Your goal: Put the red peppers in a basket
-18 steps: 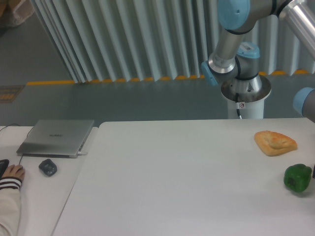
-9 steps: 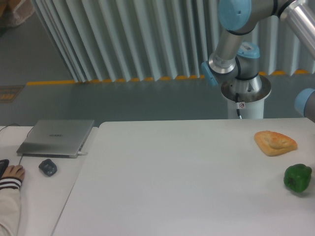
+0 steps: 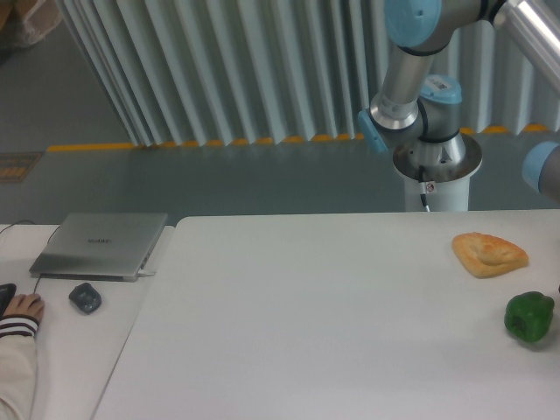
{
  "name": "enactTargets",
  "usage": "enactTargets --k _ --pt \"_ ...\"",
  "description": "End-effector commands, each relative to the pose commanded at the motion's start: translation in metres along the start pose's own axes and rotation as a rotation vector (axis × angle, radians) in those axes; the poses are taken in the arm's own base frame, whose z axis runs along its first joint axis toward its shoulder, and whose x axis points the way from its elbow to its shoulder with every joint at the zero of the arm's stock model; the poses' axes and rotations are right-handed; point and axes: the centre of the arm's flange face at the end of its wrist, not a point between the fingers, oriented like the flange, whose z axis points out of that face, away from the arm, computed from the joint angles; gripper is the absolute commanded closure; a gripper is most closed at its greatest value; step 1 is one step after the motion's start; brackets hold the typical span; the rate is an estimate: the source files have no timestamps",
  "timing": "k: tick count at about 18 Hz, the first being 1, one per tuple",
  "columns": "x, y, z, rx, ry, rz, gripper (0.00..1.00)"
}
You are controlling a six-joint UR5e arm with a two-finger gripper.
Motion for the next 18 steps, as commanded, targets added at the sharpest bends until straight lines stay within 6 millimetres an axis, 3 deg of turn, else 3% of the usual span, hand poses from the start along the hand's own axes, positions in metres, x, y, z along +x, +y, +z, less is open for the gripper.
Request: enactTargets --k 7,10,12,18 --pt "0.02 0.014 -0.049 -0.044 0.077 0.223 0.64" --pt "0.018 0.019 -0.062 -0.041 0.078 0.434 0.64" --pt "0.0 0.032 -0.072 -0.023 0.062 0.582 0.64" --pt "-0.029 0.054 -0.07 -0.017 0.045 0.715 0.64"
